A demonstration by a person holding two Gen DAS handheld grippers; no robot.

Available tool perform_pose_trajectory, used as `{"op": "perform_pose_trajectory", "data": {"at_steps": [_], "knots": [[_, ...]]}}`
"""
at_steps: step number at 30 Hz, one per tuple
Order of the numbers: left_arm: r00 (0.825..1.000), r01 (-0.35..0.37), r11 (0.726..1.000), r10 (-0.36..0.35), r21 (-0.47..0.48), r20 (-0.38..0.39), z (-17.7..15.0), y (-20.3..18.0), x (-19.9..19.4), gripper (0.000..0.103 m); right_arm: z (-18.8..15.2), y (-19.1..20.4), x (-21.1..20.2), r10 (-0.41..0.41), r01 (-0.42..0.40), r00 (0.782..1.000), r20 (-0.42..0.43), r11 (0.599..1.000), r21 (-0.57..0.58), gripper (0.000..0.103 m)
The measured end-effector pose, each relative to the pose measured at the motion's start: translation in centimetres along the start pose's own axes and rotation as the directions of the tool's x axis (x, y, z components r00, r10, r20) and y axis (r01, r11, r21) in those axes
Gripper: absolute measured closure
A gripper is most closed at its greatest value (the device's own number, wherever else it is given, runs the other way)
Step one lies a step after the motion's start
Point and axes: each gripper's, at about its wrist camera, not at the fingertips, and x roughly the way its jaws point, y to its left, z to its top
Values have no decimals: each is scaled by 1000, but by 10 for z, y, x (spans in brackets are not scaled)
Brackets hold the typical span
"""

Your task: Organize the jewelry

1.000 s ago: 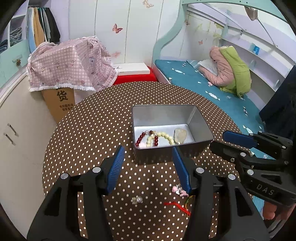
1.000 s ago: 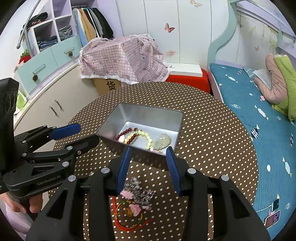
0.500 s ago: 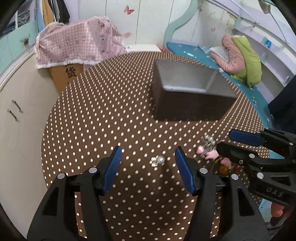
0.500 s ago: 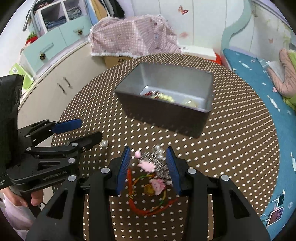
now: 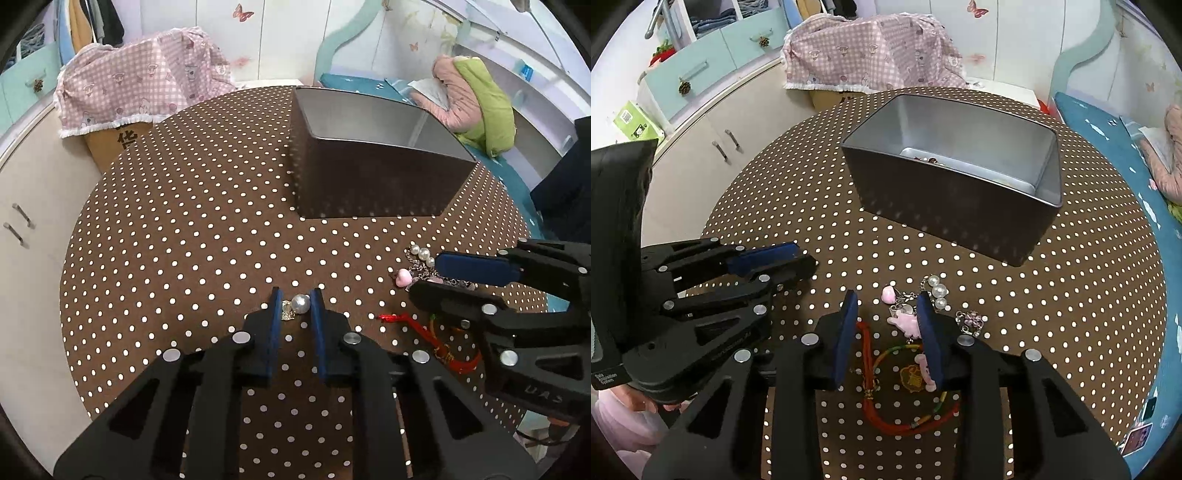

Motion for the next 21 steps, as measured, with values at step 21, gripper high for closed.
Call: {"op": "perform_pose_trajectory", "data": {"at_steps": [21], "knots": [[1000,-3,995,3,-99,-2,-11,-1,-20,88,3,0,20,52,-55,998,-37,993,-102,92]]}}
